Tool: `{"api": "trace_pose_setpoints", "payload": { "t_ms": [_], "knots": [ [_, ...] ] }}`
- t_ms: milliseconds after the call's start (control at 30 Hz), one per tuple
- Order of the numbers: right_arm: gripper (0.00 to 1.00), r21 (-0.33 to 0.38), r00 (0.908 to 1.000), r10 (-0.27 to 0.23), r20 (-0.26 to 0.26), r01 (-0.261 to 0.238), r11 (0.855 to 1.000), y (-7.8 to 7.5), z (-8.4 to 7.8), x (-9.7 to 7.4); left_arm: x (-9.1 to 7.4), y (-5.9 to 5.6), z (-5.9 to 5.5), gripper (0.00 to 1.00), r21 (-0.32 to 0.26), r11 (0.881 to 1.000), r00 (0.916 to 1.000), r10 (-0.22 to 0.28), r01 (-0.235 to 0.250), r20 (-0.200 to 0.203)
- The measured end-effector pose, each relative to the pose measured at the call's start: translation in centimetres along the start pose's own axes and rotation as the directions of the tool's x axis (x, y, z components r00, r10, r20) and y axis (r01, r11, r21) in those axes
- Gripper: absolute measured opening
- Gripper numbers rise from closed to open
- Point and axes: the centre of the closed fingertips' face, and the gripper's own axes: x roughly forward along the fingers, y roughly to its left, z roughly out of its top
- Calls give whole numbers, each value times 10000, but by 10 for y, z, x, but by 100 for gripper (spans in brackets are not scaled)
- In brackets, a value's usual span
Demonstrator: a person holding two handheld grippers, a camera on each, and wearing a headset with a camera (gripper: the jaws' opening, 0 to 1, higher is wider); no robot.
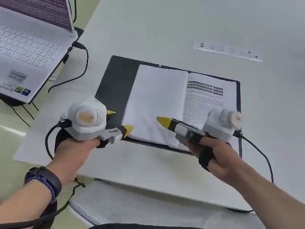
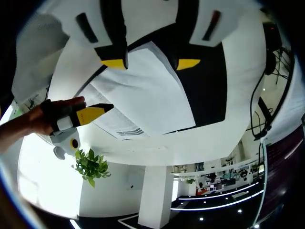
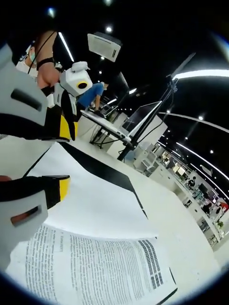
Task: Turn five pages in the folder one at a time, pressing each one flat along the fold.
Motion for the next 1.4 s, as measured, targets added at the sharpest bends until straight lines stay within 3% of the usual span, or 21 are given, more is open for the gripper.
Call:
{"api": "trace_pose_setpoints", "payload": {
  "t_ms": [200, 367, 433, 633, 733, 1000, 1033, 1100, 1300, 1400],
  "knots": [
    [25, -558, 9995, -185, 265, 200, 9982, -3, 19, -13, 8, -8, 3, 25, 199, 9997, 9999, -125, 127, -93],
    [23, -663, 9989, -456, 112, 462, 9967, -15, 18, -20, 17, -10, -7, 8, 199, 9997, 9984, -142, 153, -543],
    [21, -653, 9986, -518, 143, 526, 9965, -18, 18, -24, 21, -6, -15, 1, 144, 9999, 9969, 57, -46, -782],
    [18, -319, 9960, -877, 183, 883, 9956, -34, 14, -30, 33, -2, -36, 0, -23, 9996, 9897, 288, -294, -1404],
    [17, -320, 9960, -878, 138, 882, 9956, -35, 13, -30, 39, 0, -48, 0, -231, 9994, 9846, 217, -260, -1734],
    [15, -428, 9960, -865, 235, 875, 9952, -39, 24, -30, 36, -3, -47, 0, -315, 9993, 9857, 156, -212, -1680],
    [14, -498, 9958, -883, 248, 894, 9947, -40, 26, -30, 36, -4, -47, 0, -107, 9998, 9851, 159, -180, -1714],
    [12, -722, 9943, -1024, 293, 1043, 9919, -46, 28, -30, 36, -4, -46, 0, 198, 9997, 9840, 179, -146, -1772],
    [9, -772, 9901, -1341, 412, 1370, 9876, -62, 34, -25, 35, -3, -45, 0, 241, 9996, 9817, 165, -122, -1899],
    [7, -1139, 9868, -1553, 465, 1597, 9806, -67, 39, -19, 35, -4, -46, 0, 1054, 9944, 9792, 292, -81, -2005]
  ]
}}
